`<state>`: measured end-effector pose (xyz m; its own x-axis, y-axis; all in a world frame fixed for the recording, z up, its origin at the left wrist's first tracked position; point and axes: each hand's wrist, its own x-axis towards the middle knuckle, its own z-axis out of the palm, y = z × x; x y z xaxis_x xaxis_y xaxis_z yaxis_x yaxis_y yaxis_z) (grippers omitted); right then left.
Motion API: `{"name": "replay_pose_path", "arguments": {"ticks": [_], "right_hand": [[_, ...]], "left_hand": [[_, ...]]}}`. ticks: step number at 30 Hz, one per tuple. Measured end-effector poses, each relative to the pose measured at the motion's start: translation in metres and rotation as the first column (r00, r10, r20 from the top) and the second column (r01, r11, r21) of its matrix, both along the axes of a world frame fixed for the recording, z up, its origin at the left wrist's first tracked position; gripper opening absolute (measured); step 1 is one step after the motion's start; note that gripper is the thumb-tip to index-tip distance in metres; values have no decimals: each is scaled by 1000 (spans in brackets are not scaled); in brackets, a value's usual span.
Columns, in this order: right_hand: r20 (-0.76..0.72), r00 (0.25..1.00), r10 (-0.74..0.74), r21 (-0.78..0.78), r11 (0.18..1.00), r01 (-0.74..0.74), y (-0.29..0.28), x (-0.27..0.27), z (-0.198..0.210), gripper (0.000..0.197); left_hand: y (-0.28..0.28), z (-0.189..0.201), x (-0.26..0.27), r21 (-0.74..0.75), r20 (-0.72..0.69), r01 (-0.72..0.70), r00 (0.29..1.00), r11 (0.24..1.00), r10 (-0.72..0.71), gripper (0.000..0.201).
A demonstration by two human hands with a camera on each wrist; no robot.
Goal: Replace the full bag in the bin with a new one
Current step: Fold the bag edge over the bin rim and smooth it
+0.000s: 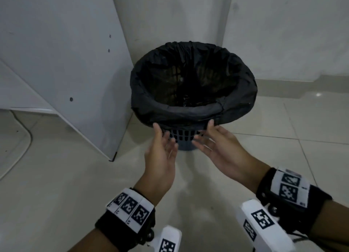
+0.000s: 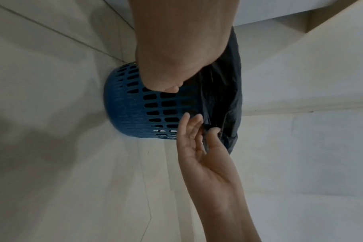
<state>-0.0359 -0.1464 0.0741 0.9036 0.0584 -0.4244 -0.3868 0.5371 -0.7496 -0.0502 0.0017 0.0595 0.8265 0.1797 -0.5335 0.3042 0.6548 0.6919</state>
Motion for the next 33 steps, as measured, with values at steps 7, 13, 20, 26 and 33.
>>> {"name": "replay_pose_path", "arguments": {"ticks": [7, 13, 20, 26, 33], "right_hand": [[-88, 986, -145, -107, 985, 135, 5, -5, 5, 25], [-46, 956, -290, -154, 947, 280, 17, -13, 14, 52], [-58, 944, -324, -92, 944, 318, 15, 4, 17, 43], [-82, 948, -309, -90, 949, 301, 8, 11, 5, 23], [-72, 965, -251, -46, 968, 248, 6, 10, 4, 24]], "left_hand": [[3, 2, 14, -54, 36, -73, 997, 996, 75, 35], [3, 8, 19, -81, 9, -20, 1000, 997, 21, 23], [-1, 13, 23, -7, -48, -49, 998, 999, 48, 23], [-11, 19, 6, 4, -52, -229, 972, 973, 229, 36], [-24, 37, 17, -74, -20, -207, 978, 976, 206, 49]]}}
